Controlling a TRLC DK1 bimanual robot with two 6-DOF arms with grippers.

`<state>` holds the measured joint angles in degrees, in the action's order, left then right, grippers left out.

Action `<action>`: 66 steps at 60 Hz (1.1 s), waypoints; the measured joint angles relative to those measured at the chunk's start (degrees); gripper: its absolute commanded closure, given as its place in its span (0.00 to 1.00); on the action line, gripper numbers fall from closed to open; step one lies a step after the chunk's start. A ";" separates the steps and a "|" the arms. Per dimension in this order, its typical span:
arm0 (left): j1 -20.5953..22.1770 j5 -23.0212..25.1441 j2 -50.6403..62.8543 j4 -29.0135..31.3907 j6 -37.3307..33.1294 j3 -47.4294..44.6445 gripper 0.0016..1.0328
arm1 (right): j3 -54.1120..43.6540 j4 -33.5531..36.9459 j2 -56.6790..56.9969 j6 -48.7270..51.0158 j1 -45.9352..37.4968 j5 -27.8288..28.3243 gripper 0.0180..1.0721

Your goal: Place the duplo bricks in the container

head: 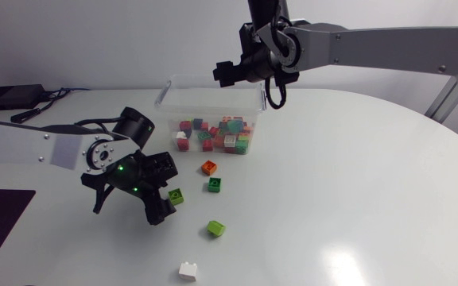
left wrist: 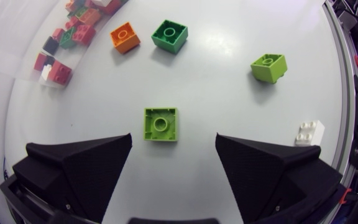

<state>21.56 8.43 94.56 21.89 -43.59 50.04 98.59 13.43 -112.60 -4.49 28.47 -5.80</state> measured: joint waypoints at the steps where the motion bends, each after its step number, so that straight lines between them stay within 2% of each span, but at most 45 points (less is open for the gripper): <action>1: 0.00 -0.15 0.50 0.00 0.02 0.20 0.12 | -0.46 0.26 0.57 0.22 0.13 0.04 0.05; 16: 0.00 -1.90 5.97 -0.57 0.00 4.61 0.20 | -13.27 6.62 15.13 3.43 5.40 2.71 0.05; 30: 0.00 -2.38 8.61 -0.59 -0.02 6.88 0.59 | -26.60 15.58 25.81 6.80 9.81 9.73 0.05; 38: 0.55 -2.54 10.19 -0.55 -0.02 7.02 0.62 | -32.17 18.69 27.36 9.22 12.24 14.64 0.05; 51: 1.62 -2.73 10.58 0.00 -0.17 7.19 0.63 | -36.09 19.61 24.30 11.04 16.33 14.40 0.05; 66: 0.70 -1.66 4.85 3.65 -0.13 6.82 0.63 | -36.09 19.65 17.66 10.97 22.91 2.84 0.05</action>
<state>22.26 6.76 99.42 25.54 -43.72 56.86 62.50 33.08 -94.94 6.48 51.37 -2.96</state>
